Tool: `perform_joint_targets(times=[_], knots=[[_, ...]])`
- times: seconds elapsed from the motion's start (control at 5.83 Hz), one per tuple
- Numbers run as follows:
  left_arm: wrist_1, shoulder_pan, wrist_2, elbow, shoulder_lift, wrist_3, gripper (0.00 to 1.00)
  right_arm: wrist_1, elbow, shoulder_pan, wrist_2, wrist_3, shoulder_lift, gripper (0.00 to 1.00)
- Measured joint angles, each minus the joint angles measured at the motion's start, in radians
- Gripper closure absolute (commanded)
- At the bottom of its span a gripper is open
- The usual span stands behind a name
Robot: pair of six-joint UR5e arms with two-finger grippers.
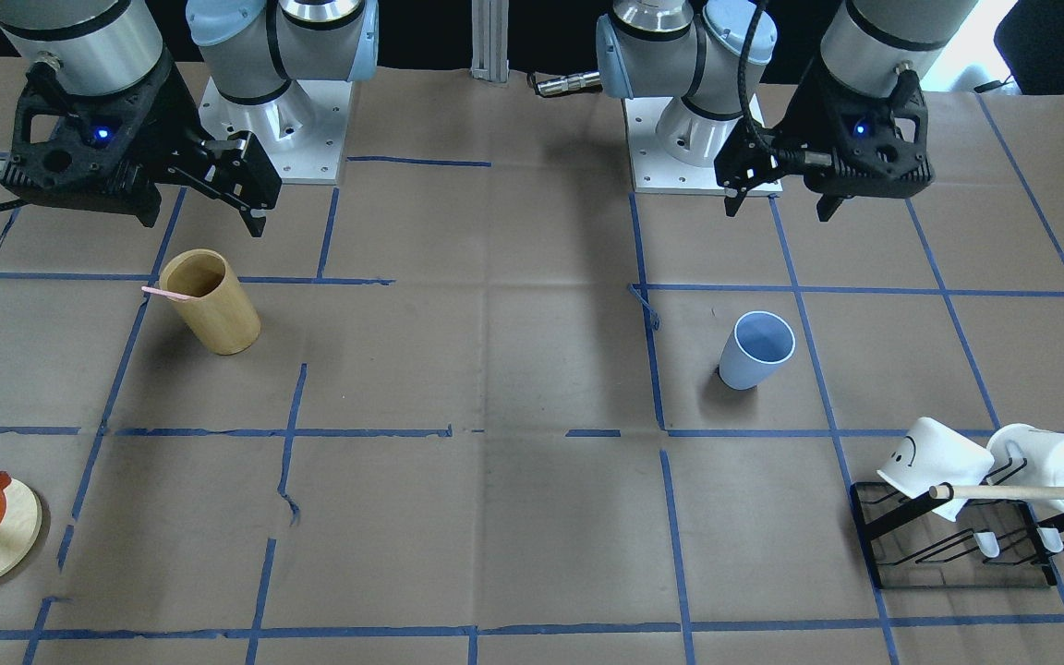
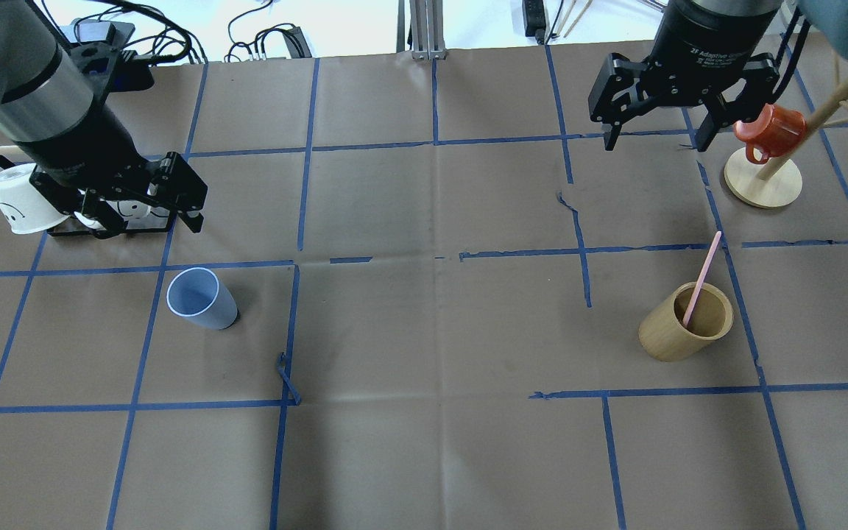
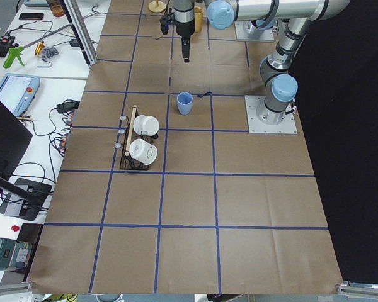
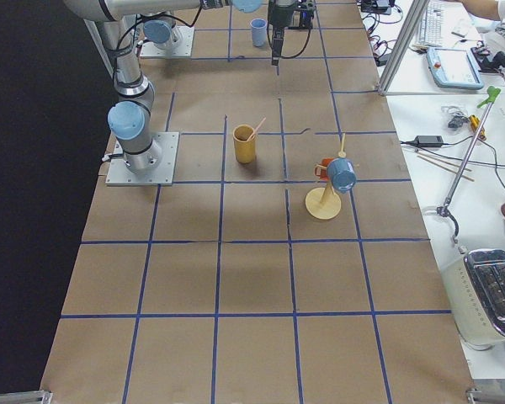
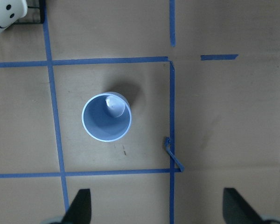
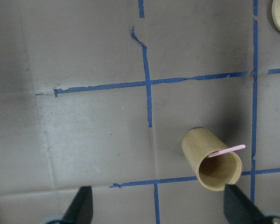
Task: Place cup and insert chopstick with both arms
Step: 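Grasp the blue cup with left gripper while right grasps pink chopstick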
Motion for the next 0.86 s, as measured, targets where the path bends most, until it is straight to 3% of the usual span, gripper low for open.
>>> perform_joint_targets(times=[0.51, 0.86], knots=[[0.233, 0.053, 0.003, -0.214, -0.022, 0.071, 0.02, -0.010, 0.005, -0.100, -0.010, -0.161, 0.006, 0.00], [0.323, 0.056, 0.003, -0.274, -0.064, 0.078, 0.02, -0.045, 0.055, -0.185, -0.009, -0.252, -0.005, 0.01]])
